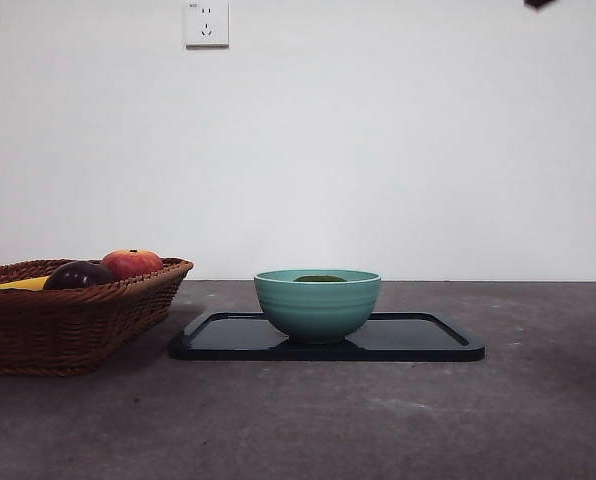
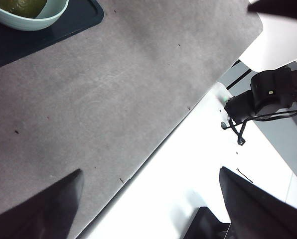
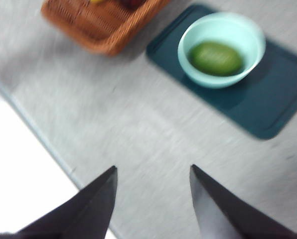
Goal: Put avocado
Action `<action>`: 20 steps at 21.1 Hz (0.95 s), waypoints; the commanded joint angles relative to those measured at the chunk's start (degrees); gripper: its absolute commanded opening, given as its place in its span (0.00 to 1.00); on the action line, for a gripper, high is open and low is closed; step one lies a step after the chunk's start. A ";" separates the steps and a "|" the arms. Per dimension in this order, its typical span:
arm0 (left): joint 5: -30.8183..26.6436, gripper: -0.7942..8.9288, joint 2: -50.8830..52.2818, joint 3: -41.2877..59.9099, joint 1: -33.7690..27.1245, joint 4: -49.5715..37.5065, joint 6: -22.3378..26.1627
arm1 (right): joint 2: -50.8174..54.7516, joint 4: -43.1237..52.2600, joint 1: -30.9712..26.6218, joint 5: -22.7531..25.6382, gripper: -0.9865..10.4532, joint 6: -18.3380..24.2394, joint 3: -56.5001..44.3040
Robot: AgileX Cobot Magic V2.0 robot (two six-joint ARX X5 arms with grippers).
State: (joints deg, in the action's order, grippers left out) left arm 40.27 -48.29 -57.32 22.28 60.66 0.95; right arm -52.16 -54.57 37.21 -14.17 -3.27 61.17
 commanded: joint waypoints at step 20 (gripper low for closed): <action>0.26 0.09 -0.24 -0.57 0.28 -0.22 1.40 | 0.57 3.67 2.84 -6.88 0.09 -0.61 -4.02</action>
State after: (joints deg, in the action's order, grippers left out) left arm 40.27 -48.29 -57.32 22.28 60.69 1.63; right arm -51.35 -51.18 39.55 -20.86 -3.44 56.84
